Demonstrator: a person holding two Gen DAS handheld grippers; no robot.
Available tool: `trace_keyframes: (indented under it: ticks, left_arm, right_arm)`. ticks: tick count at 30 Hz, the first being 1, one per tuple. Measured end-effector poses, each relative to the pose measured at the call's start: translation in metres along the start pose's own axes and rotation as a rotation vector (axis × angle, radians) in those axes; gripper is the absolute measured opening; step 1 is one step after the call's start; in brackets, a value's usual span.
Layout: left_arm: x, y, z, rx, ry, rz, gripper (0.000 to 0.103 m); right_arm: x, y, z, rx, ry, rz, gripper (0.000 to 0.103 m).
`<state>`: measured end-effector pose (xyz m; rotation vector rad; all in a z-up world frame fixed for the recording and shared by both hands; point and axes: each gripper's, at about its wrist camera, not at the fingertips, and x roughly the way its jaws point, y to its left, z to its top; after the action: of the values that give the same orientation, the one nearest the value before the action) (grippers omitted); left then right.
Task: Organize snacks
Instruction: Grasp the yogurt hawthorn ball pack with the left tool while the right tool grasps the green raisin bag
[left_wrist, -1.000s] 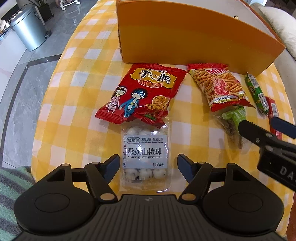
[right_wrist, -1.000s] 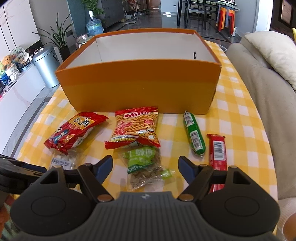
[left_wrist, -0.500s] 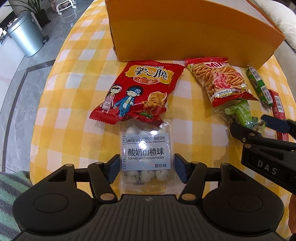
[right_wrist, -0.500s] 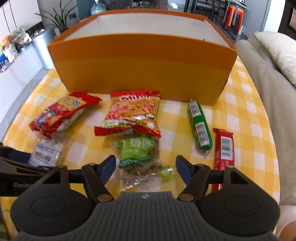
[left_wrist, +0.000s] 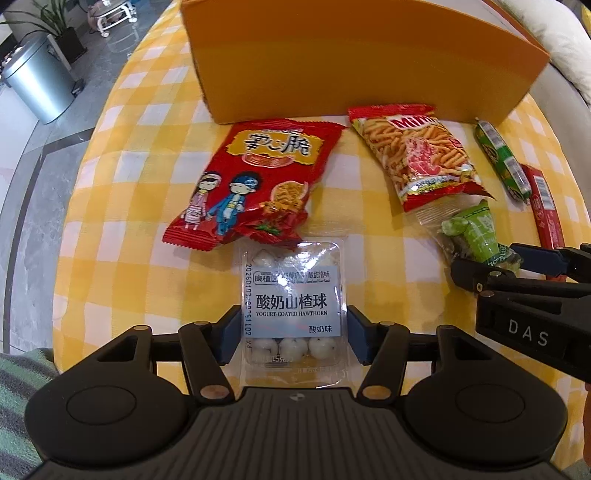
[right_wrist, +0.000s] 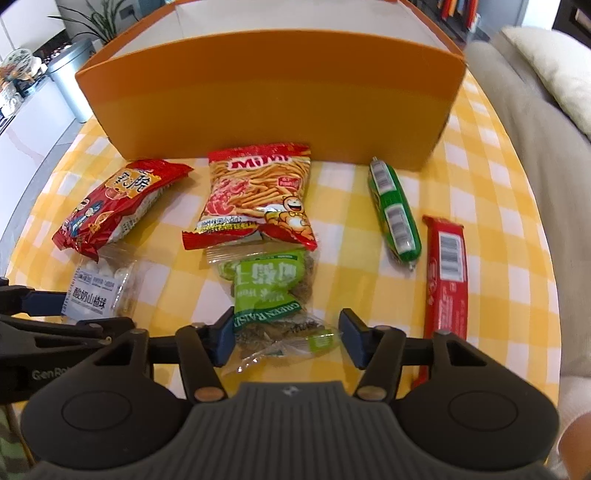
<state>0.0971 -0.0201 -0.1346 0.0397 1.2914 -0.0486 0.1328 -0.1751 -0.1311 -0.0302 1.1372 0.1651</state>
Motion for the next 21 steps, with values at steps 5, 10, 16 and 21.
trace_keyframes:
  ticks: [5,10,16,21]
  left_arm:
    - [-0.005,-0.004,-0.003,0.006,0.011,-0.038,0.065]
    - [-0.015,-0.007,-0.004,0.02,-0.012,-0.055,0.065]
    - [-0.038,-0.006,-0.001,-0.01,-0.086,-0.039,0.065]
    - [-0.058,-0.005,0.006,-0.032,-0.139,-0.06,0.065]
  right_arm:
    - [-0.009,-0.003,-0.003,0.055,0.039,0.012,0.054]
    - [-0.025,0.002,-0.009,0.065,0.044,0.01,0.054]
    - [-0.052,-0.001,-0.009,0.074,-0.014,-0.012,0.054]
    - [-0.072,-0.009,-0.006,0.092,-0.074,-0.031,0.054]
